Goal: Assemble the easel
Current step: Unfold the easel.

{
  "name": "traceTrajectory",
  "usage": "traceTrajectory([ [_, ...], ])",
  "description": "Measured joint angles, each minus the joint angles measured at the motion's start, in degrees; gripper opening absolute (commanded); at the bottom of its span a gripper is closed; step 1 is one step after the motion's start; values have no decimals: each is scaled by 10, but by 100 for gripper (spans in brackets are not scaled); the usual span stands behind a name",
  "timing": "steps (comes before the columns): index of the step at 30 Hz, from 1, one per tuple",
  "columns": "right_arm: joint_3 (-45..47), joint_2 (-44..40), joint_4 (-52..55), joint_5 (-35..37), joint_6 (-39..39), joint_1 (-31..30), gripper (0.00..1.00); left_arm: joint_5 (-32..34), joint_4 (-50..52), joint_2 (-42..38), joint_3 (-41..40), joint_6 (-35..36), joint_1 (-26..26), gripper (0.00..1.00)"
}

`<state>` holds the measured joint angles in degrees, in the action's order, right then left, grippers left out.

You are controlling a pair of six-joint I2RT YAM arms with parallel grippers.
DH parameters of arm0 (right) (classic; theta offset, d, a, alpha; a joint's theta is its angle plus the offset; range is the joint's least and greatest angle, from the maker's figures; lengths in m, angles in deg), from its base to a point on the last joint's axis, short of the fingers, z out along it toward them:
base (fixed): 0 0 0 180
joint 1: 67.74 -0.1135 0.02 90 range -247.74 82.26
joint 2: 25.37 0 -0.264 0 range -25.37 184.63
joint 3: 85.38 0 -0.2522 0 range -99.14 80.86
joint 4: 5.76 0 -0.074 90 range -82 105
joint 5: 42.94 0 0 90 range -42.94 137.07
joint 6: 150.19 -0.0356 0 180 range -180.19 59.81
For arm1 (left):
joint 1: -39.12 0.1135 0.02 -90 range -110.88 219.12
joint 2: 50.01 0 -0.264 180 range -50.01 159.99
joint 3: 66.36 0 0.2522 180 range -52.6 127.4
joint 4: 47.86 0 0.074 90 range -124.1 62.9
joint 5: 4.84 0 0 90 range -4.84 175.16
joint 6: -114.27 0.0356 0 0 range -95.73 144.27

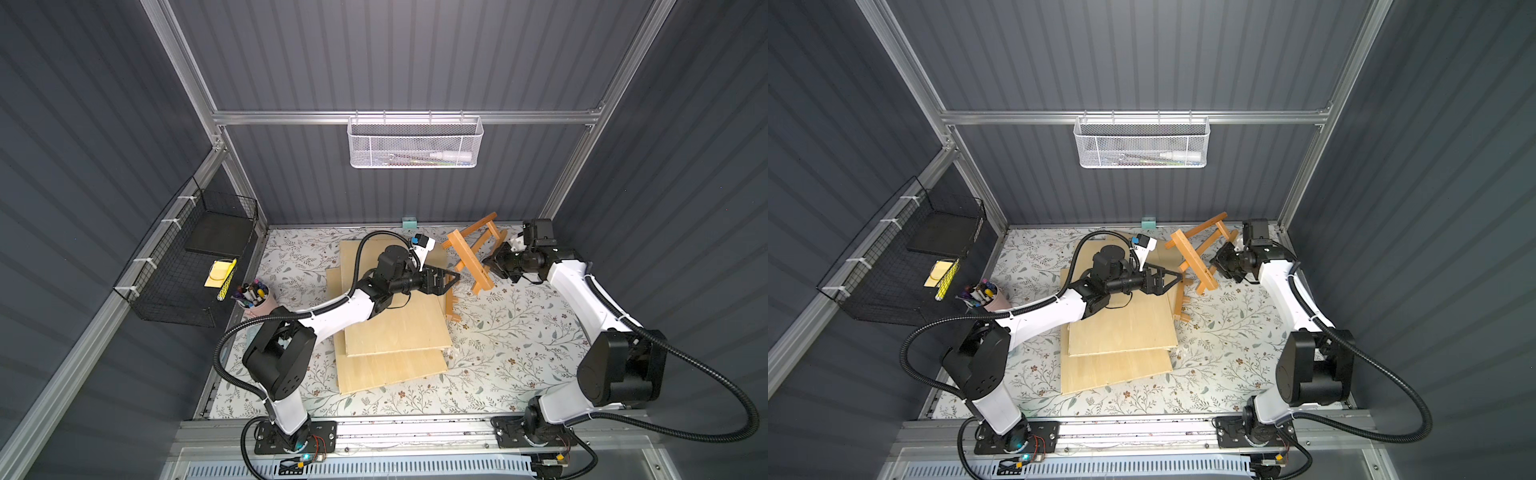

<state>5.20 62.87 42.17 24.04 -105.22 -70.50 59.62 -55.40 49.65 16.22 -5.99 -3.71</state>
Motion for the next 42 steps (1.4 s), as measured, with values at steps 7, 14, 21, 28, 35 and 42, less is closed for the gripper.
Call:
traceTrajectory([
  [7, 0, 0, -3, -26, -17, -18, 6, 29, -24, 0, -6, -14, 0, 99],
  [14, 0, -29, -2, -34, -29, -17, 6, 110, -23, -1, -25, -27, 0, 99],
  [21, 0, -58, 12, -61, -8, -15, 6, 173, -17, -3, -39, -39, 6, 99],
  [28, -11, -72, 51, -111, 61, -13, 5, 180, -15, -1, -42, -55, 26, 99],
  [35, -11, -118, 73, -145, 106, -2, 5, 181, 8, 33, -17, -59, 48, 99],
  [42, -26, -134, 80, -146, 117, 38, 4, 210, 73, 42, 5, -40, 47, 99],
])
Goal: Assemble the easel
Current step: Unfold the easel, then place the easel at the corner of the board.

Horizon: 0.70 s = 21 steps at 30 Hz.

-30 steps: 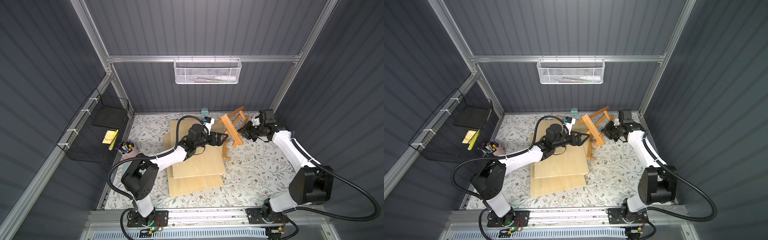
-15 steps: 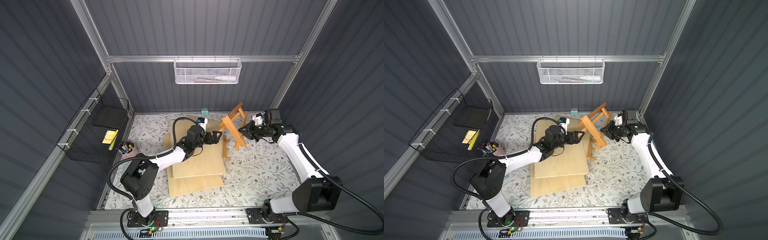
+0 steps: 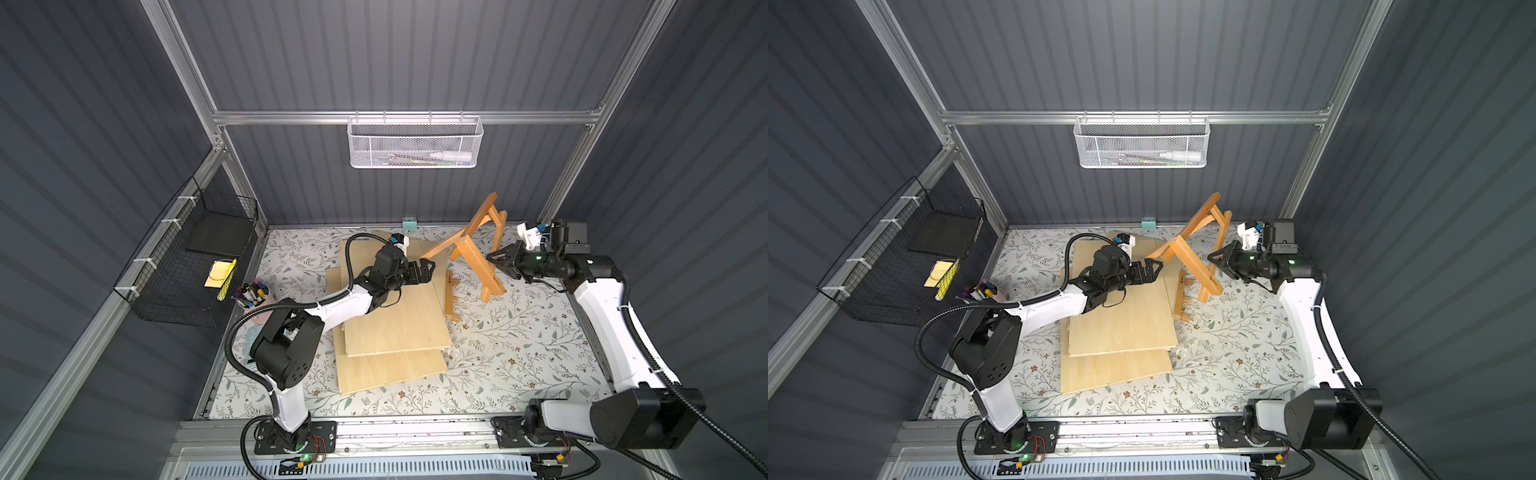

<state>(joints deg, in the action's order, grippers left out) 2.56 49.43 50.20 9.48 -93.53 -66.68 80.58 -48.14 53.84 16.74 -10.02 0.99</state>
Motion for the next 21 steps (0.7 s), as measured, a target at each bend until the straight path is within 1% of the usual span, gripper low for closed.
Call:
traceTrajectory([
  [2, -20, 0, 15, 32, 14, 5, 4, 14, 17, -1, 1, 3, 1, 99],
  [4, -35, -5, 23, 83, 29, 5, 4, 32, 43, -7, 2, 8, 2, 99],
  [8, -38, -24, 20, 236, 56, 4, 4, 107, 149, -21, 39, 8, 4, 99],
  [11, -10, -37, -14, 374, 73, -2, 3, 163, 226, -33, 73, 7, 4, 100],
  [12, 6, -39, -29, 434, 81, -7, 3, 182, 254, -38, 81, 3, 6, 99],
  [15, 55, -33, -83, 581, 110, -31, 3, 219, 327, -55, 87, -16, 12, 99],
  [18, 102, -6, -145, 693, 130, -49, 5, 242, 374, -73, 80, -33, 23, 99],
  [21, 131, 36, -198, 767, 132, -52, 5, 263, 403, -96, 61, -44, 30, 99],
])
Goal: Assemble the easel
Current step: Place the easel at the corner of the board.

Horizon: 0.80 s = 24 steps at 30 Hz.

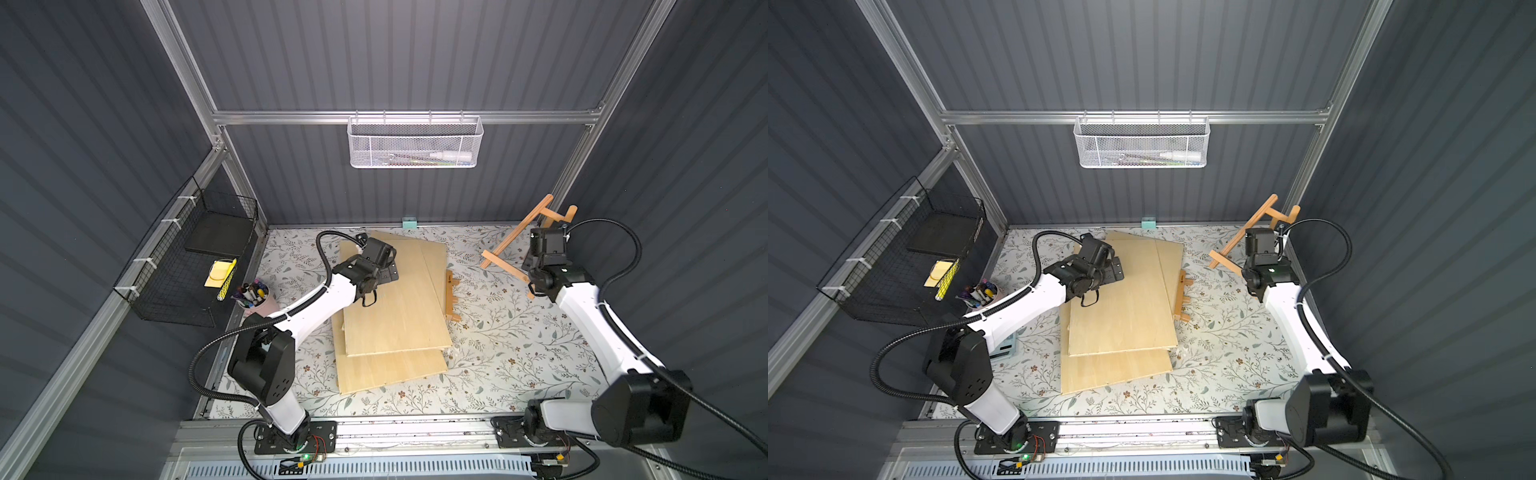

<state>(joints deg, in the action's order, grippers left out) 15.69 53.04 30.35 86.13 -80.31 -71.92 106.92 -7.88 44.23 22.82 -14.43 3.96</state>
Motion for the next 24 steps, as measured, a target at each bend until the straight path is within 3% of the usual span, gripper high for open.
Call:
traceTrajectory([
  [8, 14, 128, -127, 90, 0, -4, 4, 38, 34, -26, -9, -6, 4, 100],
  [15, -32, 216, -140, 152, -40, -31, 5, 62, 61, -54, -21, -6, 8, 100],
  [20, -67, 253, -92, 189, -110, -62, 11, 78, 73, -73, -24, -8, 11, 99],
  [24, -107, 284, 17, 211, -227, -85, 22, 83, 84, -74, -27, -11, 11, 99],
])
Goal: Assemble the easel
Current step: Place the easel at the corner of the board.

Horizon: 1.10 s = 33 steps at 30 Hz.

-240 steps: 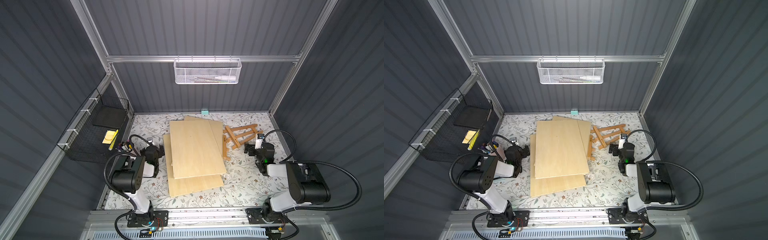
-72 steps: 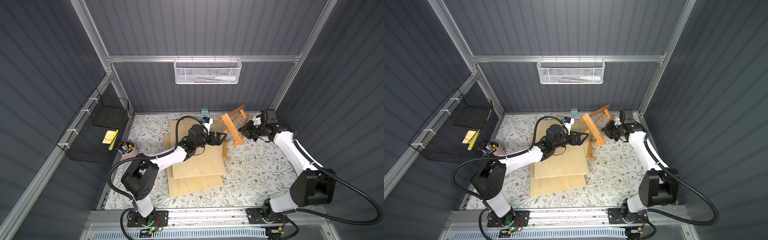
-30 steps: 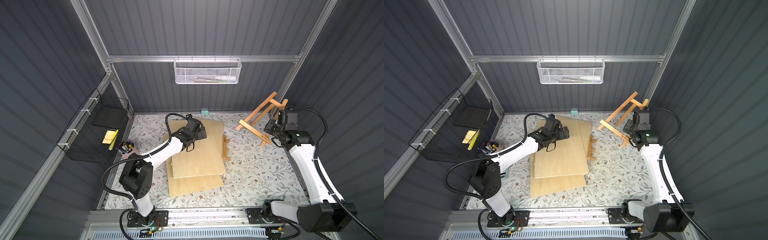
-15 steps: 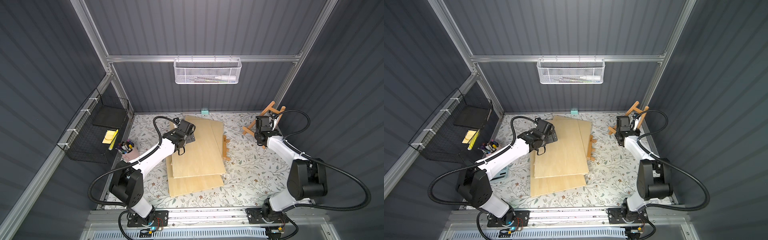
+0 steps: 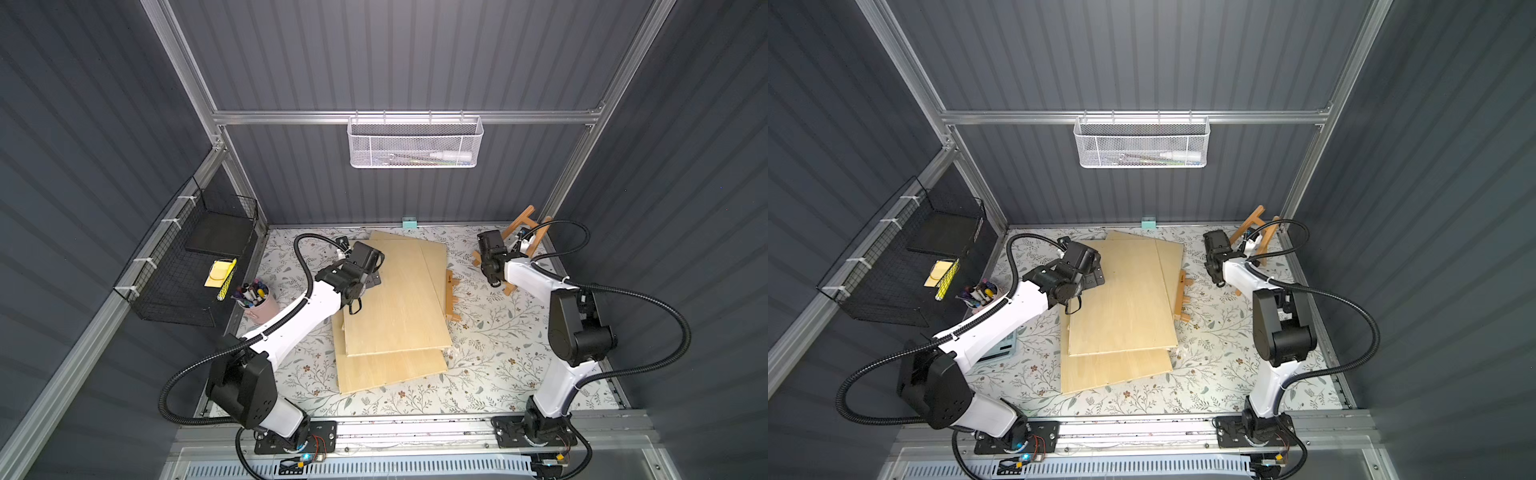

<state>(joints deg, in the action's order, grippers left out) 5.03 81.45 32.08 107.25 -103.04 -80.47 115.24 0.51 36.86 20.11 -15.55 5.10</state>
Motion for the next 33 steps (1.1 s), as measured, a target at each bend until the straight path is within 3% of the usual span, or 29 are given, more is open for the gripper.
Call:
traceTrajectory([
  [4, -28, 14, 75, 4, -72, -8, 37, 0, 9, 0, 0, -6, 0, 100],
  [7, -34, 13, 108, 0, -101, -13, 54, 0, 13, 0, 0, -10, 0, 99],
  [14, -25, 3, 151, -70, -138, -19, 70, 0, 19, 0, 0, -19, 4, 99],
  [25, 72, -171, 171, -242, -106, -39, 77, -56, 42, 1, 0, -19, 56, 100],
  [29, 107, -240, 156, -310, -52, -73, 77, -113, 38, 15, 0, -9, 100, 99],
  [33, 132, -266, 88, -444, 36, -107, 78, -176, 26, 47, -1, 8, 134, 99],
])
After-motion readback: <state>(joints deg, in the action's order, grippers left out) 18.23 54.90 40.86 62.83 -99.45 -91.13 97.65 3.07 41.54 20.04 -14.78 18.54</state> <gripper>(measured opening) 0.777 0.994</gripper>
